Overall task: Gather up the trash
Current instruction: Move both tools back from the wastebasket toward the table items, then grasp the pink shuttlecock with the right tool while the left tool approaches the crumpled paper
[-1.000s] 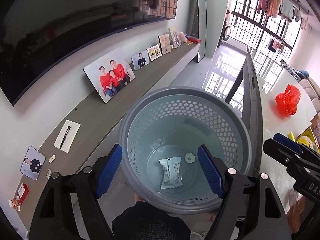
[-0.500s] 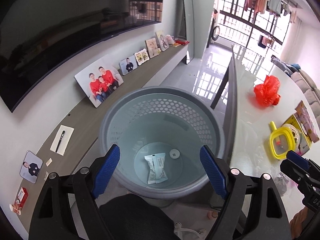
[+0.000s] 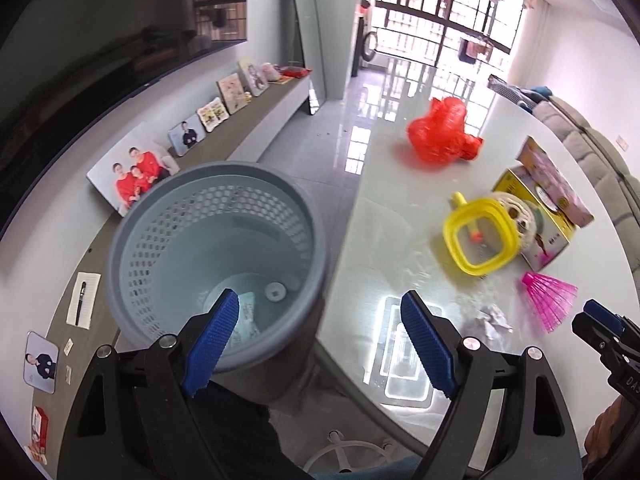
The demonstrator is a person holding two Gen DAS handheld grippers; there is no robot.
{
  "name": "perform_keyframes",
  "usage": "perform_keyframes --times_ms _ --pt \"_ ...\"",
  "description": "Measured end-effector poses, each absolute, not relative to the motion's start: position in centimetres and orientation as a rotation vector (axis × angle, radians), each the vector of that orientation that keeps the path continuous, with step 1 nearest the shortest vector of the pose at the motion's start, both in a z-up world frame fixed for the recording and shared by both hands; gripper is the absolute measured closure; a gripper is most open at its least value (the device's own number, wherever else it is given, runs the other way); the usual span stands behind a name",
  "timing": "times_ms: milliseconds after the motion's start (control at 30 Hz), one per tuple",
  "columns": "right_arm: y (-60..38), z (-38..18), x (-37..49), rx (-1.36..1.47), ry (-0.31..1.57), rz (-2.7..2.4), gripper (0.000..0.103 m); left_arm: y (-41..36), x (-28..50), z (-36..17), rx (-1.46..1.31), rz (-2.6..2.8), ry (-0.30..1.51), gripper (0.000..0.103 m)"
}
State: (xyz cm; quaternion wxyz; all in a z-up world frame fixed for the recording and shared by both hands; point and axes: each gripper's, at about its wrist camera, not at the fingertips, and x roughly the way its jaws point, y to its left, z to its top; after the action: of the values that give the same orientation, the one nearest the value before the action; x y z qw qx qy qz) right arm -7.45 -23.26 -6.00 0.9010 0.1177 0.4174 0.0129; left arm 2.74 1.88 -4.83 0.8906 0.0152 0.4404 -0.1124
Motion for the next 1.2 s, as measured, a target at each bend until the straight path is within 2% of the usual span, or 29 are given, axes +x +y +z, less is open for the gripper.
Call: perform_keyframes --times_ms 500,633,933,1200 --pt "-27.7 -8.2 -8.6 0.304 0.860 0.016 0.039 -4.1 0.4 -6.3 0.066 -0.289 0.940 0.021" --pt "-27.4 -8.3 -8.2 0.296 0.861 0.048 0.039 -4.7 0.1 -6.5 0.073 -0.286 0.948 0.021" --pt "-27.4 -8.3 -7.0 0.279 0.851 0.055 0.030 -5.2 -0.2 -6.7 0.077 -0.276 0.958 0.020" --pt "-26.8 -8.4 -5.5 0.249 0.862 0.069 0.029 -5.0 0.1 -7.0 0.070 -0.274 0.966 0.020"
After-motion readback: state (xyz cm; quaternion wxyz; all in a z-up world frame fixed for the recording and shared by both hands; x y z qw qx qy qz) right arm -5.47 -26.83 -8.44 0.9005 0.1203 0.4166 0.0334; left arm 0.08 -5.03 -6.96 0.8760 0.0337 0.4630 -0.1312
